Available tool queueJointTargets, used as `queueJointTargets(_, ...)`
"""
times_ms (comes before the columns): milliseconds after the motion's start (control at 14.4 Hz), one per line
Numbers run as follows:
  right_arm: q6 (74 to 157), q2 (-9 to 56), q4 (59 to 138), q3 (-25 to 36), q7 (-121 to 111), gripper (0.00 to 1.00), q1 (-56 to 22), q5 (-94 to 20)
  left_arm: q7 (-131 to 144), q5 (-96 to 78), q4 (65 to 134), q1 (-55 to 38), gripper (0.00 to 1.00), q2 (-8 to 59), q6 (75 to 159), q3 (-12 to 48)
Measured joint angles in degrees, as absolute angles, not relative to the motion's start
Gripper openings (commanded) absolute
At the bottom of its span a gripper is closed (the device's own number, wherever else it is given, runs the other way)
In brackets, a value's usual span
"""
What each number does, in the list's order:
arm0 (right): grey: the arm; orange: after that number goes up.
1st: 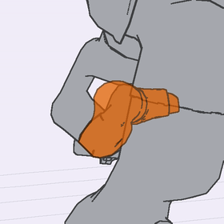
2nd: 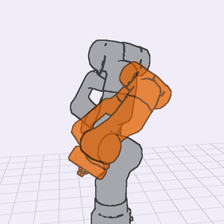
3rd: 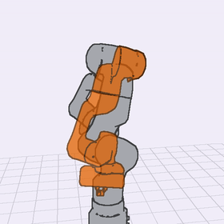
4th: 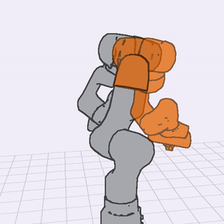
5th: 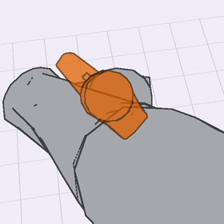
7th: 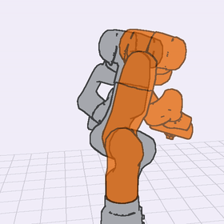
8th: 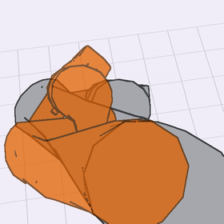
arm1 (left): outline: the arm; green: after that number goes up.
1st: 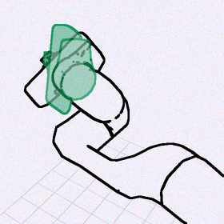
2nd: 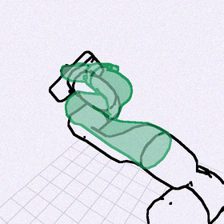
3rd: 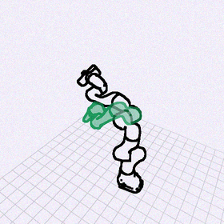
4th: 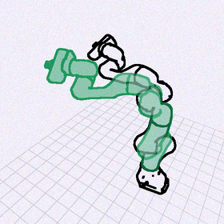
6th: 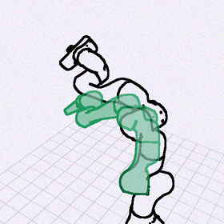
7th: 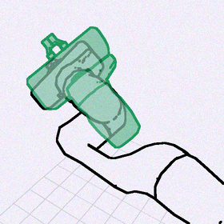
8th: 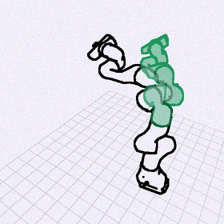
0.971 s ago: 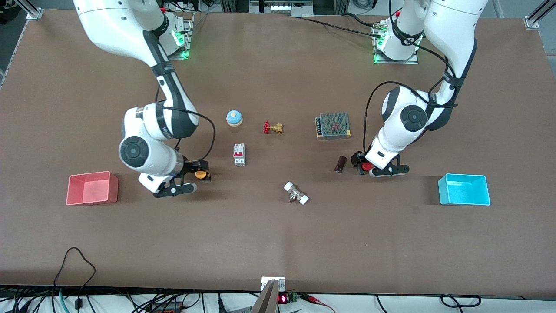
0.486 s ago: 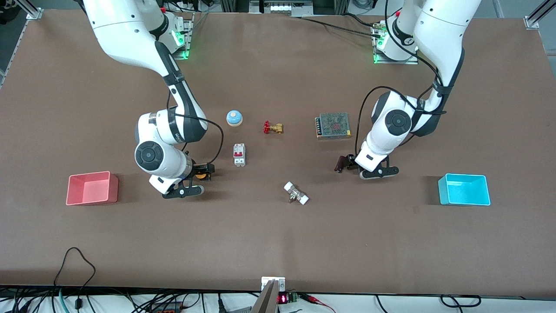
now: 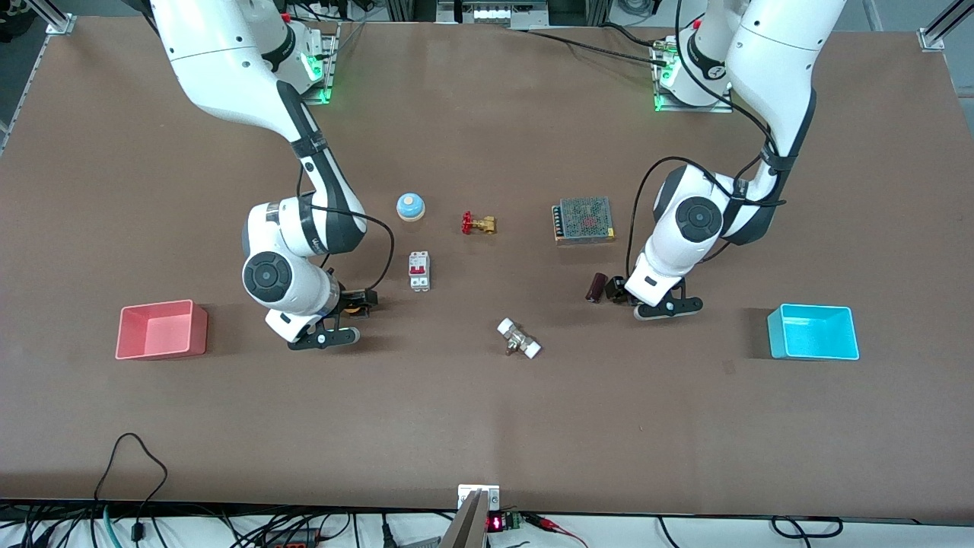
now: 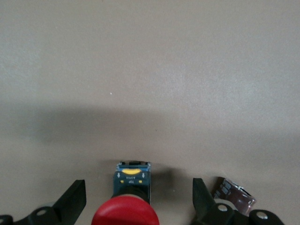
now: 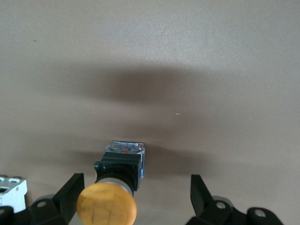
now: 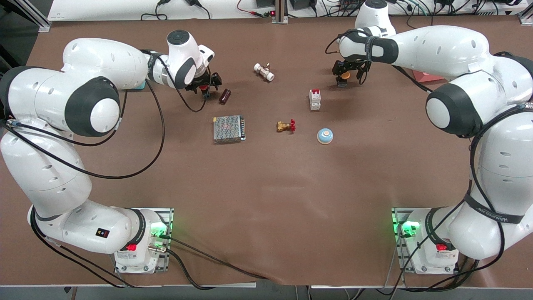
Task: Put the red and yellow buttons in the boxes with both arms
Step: 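Grasp the yellow button with the right gripper while the left gripper grasps the red button, then carry the yellow button to the pink box while the left gripper carries the red button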
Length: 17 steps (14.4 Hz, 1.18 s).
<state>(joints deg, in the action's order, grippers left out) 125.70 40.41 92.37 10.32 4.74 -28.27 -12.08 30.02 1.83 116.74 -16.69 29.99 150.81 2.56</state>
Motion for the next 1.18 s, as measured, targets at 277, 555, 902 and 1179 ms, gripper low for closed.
queueJointTargets(277, 125.7, 40.7, 92.0, 10.3, 4.8, 0.87, -28.3, -12.1, 30.0, 1.9, 116.7, -16.7, 0.64, 30.1, 150.8, 2.5)
queueJointTargets(555, 125.7, 40.9, 92.0, 10.3, 4.8, 0.61, -29.0, -12.1, 30.0, 1.9, 116.6, -16.7, 0.29, 30.9, 150.8, 2.5)
queueJointTargets(902, 125.8, 40.9, 92.0, 10.3, 4.8, 0.45, -29.1, -12.1, 30.0, 2.0, 116.4, -16.7, 0.01, 30.9, 150.6, 2.4)
queueJointTargets(1179, 125.8, 40.9, 91.9, 10.3, 4.8, 0.39, -29.1, -12.1, 29.6, 2.0, 110.5, -16.1, 0.01, 30.6, 142.1, 2.0)
